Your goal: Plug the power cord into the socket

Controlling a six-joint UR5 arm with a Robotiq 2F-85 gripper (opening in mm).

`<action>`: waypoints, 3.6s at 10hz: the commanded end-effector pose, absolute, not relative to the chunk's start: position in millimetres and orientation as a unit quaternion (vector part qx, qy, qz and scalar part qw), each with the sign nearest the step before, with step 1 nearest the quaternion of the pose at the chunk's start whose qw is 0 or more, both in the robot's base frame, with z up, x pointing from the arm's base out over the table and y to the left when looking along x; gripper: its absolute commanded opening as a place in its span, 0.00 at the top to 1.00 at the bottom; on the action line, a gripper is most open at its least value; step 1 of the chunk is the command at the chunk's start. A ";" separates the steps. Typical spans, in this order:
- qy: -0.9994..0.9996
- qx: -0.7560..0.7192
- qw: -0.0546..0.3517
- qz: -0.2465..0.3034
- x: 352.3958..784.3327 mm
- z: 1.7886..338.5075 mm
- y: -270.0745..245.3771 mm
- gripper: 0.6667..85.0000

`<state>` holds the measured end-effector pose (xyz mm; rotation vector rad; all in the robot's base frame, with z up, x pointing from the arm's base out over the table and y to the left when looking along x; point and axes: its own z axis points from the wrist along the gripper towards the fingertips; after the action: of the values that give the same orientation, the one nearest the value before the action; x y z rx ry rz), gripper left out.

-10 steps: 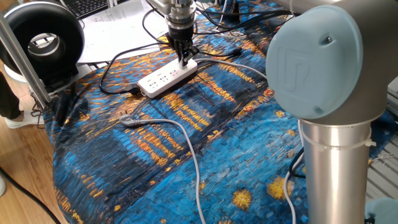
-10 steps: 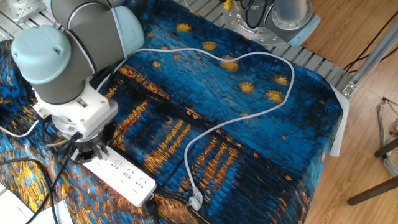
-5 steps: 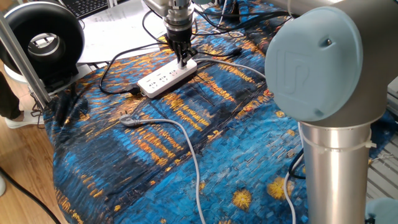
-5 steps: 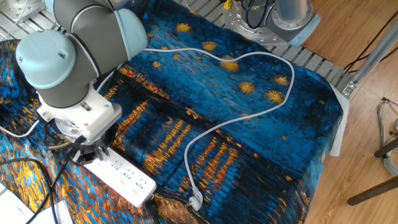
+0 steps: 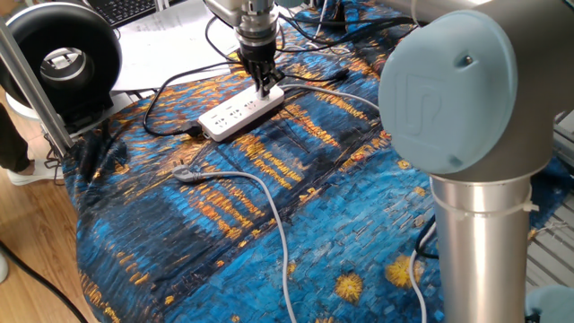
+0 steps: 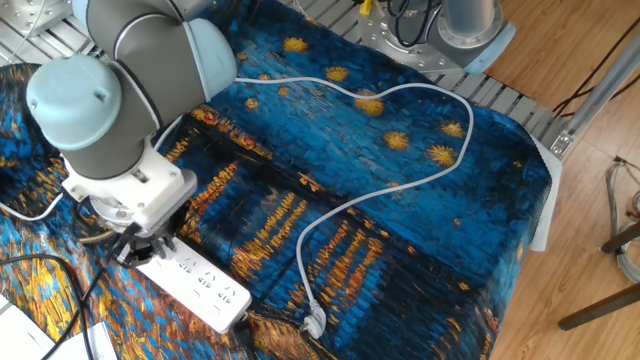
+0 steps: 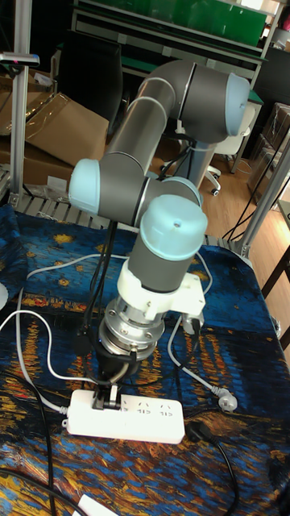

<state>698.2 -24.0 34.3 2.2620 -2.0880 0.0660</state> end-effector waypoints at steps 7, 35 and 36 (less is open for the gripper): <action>-0.658 0.752 0.041 -0.014 697.5 44.4 -15.8 0.28; -0.992 0.048 -0.110 -0.044 740.3 91.4 27.6 0.99; -0.991 0.047 -0.115 -0.050 744.1 92.6 32.6 0.99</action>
<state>745.9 24.1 92.7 0.2316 -3.3733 -0.0971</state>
